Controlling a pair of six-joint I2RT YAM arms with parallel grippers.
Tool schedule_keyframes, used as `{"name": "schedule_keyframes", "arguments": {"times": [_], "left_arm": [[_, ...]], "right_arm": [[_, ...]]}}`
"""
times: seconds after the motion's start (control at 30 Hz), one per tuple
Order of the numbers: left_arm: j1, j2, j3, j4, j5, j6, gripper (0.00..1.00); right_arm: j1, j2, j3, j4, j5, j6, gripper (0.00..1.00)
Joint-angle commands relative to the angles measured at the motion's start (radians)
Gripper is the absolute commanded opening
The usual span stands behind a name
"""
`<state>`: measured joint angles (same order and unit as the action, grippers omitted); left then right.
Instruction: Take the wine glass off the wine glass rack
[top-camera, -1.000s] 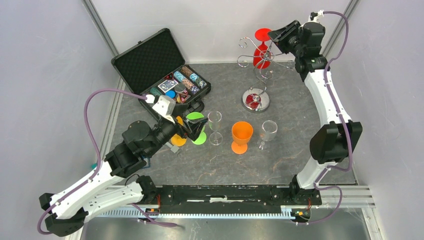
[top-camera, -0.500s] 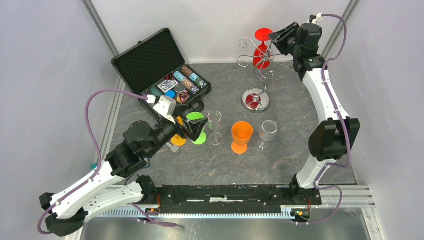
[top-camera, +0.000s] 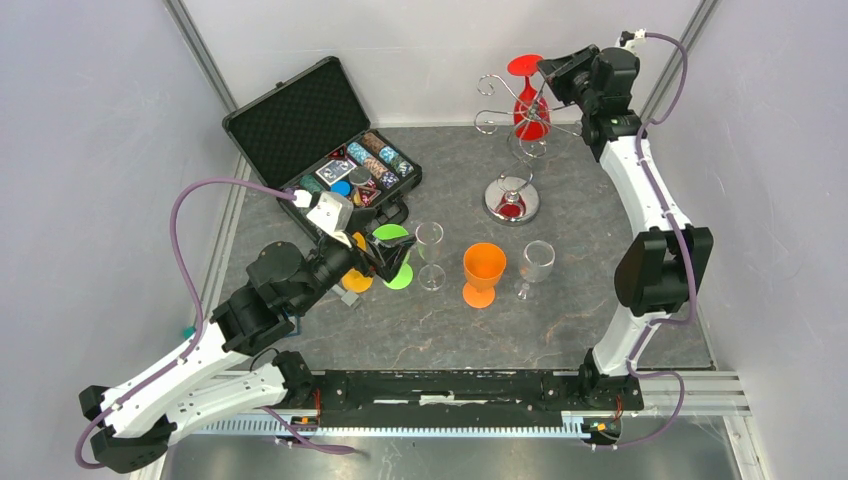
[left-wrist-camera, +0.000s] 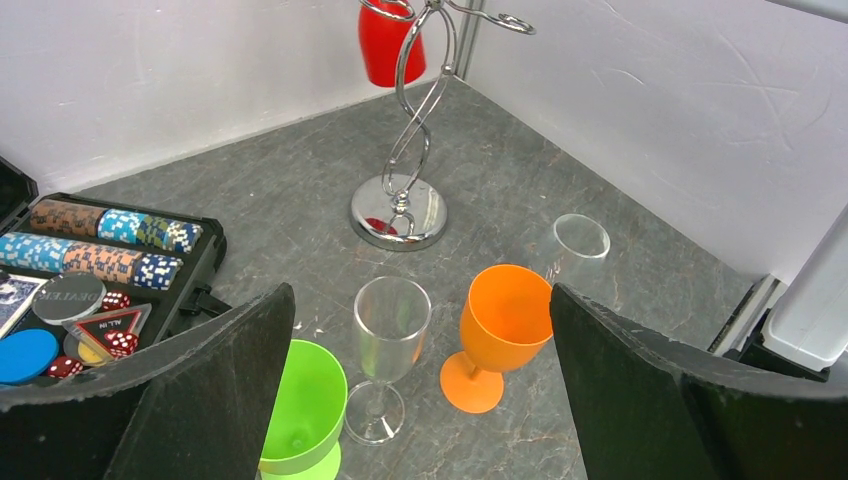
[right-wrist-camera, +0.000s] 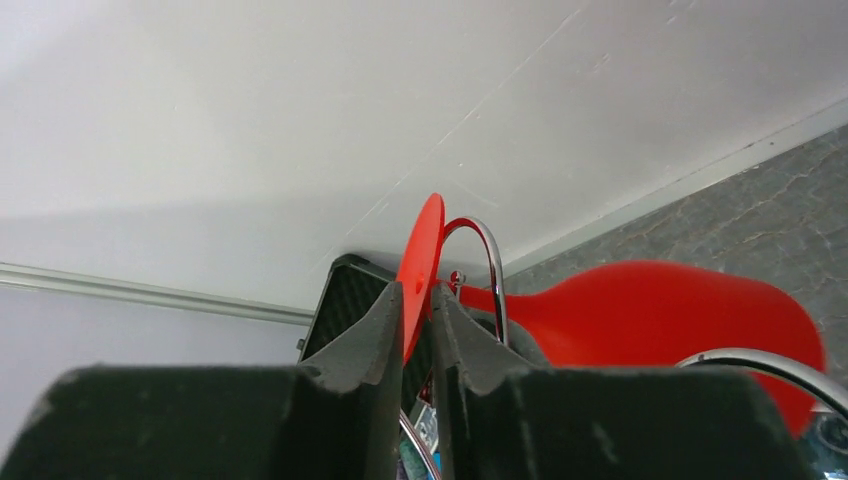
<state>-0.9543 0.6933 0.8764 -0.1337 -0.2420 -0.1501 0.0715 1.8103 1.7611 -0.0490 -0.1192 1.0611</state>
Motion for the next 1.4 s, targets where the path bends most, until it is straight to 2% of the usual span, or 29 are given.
{"name": "schedule_keyframes", "arguments": {"times": [0.0,0.17,0.4,0.5,0.53,0.8,1.1,1.37], "left_arm": [[0.003,-0.007,-0.003,0.006,-0.029,0.046,1.0],[0.003,-0.012,-0.004,0.005,-0.03,0.047,1.0],[0.003,-0.012,-0.002,0.005,-0.032,0.047,1.0],[0.004,-0.013,-0.004,0.004,-0.034,0.047,1.0],[0.002,-0.015,-0.005,0.004,-0.035,0.047,1.0],[0.003,-0.015,-0.008,0.005,-0.037,0.047,1.0],[0.002,-0.016,-0.008,0.006,-0.037,0.047,1.0],[0.003,-0.023,-0.011,0.006,-0.039,0.046,1.0]], "right_arm": [[-0.001,0.009,-0.025,0.125,0.0,0.053,0.18],[-0.002,0.005,-0.046,0.145,-0.013,0.067,0.15],[-0.002,0.041,0.012,0.055,-0.026,0.065,0.28],[-0.001,0.059,0.038,0.006,-0.026,0.049,0.29],[-0.001,0.063,0.043,0.0,-0.024,0.045,0.29],[-0.001,0.036,0.019,0.04,0.014,0.035,0.01],[-0.002,-0.04,-0.017,0.165,0.063,0.035,0.0],[-0.003,-0.074,-0.046,0.176,0.087,0.051,0.0]]}}
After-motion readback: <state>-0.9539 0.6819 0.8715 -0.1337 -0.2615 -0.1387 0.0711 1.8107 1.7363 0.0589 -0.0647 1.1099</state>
